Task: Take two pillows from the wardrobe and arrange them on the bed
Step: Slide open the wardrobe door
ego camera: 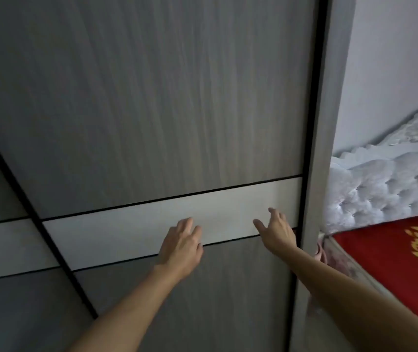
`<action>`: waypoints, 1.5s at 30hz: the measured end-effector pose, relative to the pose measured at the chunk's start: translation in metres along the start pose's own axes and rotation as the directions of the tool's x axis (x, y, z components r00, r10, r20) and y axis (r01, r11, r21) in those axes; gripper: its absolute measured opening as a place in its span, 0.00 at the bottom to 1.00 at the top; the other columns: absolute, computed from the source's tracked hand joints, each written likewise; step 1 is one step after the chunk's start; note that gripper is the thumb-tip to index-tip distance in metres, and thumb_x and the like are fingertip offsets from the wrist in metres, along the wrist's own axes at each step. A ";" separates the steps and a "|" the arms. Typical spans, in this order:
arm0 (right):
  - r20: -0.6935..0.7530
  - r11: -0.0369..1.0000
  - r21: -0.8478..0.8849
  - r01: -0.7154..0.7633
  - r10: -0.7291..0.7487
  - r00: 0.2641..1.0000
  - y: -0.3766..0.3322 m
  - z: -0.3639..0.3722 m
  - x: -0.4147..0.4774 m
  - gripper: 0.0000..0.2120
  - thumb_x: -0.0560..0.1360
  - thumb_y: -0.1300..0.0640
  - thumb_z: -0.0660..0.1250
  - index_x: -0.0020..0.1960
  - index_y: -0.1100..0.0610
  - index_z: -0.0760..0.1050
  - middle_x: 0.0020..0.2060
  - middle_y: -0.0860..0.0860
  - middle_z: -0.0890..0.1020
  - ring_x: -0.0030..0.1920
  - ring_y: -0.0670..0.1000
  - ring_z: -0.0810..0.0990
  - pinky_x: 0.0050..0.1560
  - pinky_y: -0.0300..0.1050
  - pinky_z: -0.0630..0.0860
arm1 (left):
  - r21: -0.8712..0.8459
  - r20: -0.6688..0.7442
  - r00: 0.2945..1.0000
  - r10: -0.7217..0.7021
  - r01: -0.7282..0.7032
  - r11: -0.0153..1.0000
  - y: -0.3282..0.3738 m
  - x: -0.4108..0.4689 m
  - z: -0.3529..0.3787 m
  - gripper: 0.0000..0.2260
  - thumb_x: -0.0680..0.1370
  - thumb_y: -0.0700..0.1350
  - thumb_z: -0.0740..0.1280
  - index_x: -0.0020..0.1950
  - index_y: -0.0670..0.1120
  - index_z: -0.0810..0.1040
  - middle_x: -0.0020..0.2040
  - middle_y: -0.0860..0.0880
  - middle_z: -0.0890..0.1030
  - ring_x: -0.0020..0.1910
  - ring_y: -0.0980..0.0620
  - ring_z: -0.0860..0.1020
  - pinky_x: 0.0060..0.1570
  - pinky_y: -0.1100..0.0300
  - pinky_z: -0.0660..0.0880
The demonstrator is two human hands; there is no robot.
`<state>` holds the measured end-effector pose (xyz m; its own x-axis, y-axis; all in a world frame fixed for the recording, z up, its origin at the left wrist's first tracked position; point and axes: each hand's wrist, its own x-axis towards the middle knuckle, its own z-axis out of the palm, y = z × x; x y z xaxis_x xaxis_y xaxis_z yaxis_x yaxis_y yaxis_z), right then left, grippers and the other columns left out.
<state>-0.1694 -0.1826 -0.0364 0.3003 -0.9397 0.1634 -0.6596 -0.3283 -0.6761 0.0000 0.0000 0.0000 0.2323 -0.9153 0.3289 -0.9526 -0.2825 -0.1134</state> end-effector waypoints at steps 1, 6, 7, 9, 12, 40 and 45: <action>-0.037 0.999 0.050 -0.007 0.009 0.999 -0.004 0.005 0.008 0.31 0.76 0.41 0.60 0.73 0.55 0.57 0.71 0.55 0.66 0.67 0.58 0.70 0.61 0.55 0.70 | 0.030 -0.034 0.999 0.032 -0.031 0.999 -0.004 0.010 0.004 0.12 0.73 0.45 0.65 0.54 0.43 0.76 0.62 0.41 0.74 0.62 0.41 0.72 0.56 0.50 0.74; -0.117 0.979 0.181 -0.092 0.114 0.987 -0.011 0.031 0.045 0.34 0.78 0.42 0.58 0.77 0.53 0.47 0.78 0.54 0.52 0.75 0.58 0.56 0.71 0.57 0.61 | 0.124 -0.150 0.976 0.156 -0.138 0.983 -0.021 0.051 0.029 0.22 0.67 0.44 0.72 0.61 0.42 0.77 0.67 0.36 0.73 0.67 0.38 0.71 0.63 0.44 0.72; -0.130 0.976 0.184 -0.115 0.140 0.982 -0.013 0.037 0.049 0.35 0.78 0.42 0.57 0.77 0.53 0.46 0.78 0.55 0.49 0.76 0.58 0.54 0.71 0.57 0.59 | 0.156 -0.159 0.966 0.206 -0.182 0.971 -0.024 0.059 0.034 0.24 0.67 0.44 0.71 0.63 0.42 0.75 0.69 0.37 0.71 0.69 0.38 0.68 0.65 0.42 0.70; -0.159 0.969 0.198 -0.149 0.182 0.970 -0.022 0.050 0.054 0.36 0.78 0.41 0.56 0.77 0.54 0.43 0.78 0.55 0.45 0.77 0.57 0.51 0.73 0.56 0.57 | 0.223 -0.161 0.941 0.299 -0.261 0.939 -0.034 0.075 0.044 0.27 0.67 0.43 0.70 0.66 0.43 0.73 0.71 0.37 0.67 0.71 0.38 0.64 0.67 0.40 0.67; -0.184 0.949 0.259 -0.178 0.229 0.956 -0.036 0.068 0.057 0.37 0.79 0.42 0.55 0.77 0.56 0.40 0.78 0.56 0.42 0.77 0.55 0.47 0.75 0.55 0.53 | 0.308 -0.191 0.895 0.402 -0.335 0.891 -0.056 0.091 0.060 0.27 0.69 0.43 0.66 0.68 0.45 0.70 0.74 0.40 0.63 0.74 0.40 0.59 0.71 0.38 0.60; -0.453 0.894 0.391 -0.219 0.394 0.799 -0.033 0.027 0.055 0.34 0.76 0.43 0.62 0.75 0.54 0.55 0.75 0.54 0.59 0.73 0.57 0.61 0.69 0.57 0.64 | 0.454 -0.259 0.837 0.481 -0.334 0.826 -0.167 0.055 0.083 0.28 0.71 0.43 0.59 0.72 0.45 0.64 0.76 0.45 0.58 0.75 0.43 0.55 0.72 0.38 0.52; -0.146 0.847 0.472 -0.243 0.347 0.926 -0.027 0.025 0.077 0.35 0.76 0.37 0.58 0.76 0.52 0.54 0.72 0.55 0.67 0.69 0.60 0.69 0.69 0.56 0.67 | 0.356 -0.206 0.949 0.237 -0.153 0.922 -0.152 0.026 0.072 0.28 0.70 0.46 0.58 0.70 0.43 0.68 0.76 0.44 0.60 0.75 0.41 0.54 0.70 0.34 0.56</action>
<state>-0.1114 -0.2441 -0.0239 -0.0515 -0.9984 0.0219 -0.3065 -0.0051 -0.9518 0.1651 -0.0020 -0.0420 -0.0458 -0.8768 0.4787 -0.8438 -0.2226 -0.4883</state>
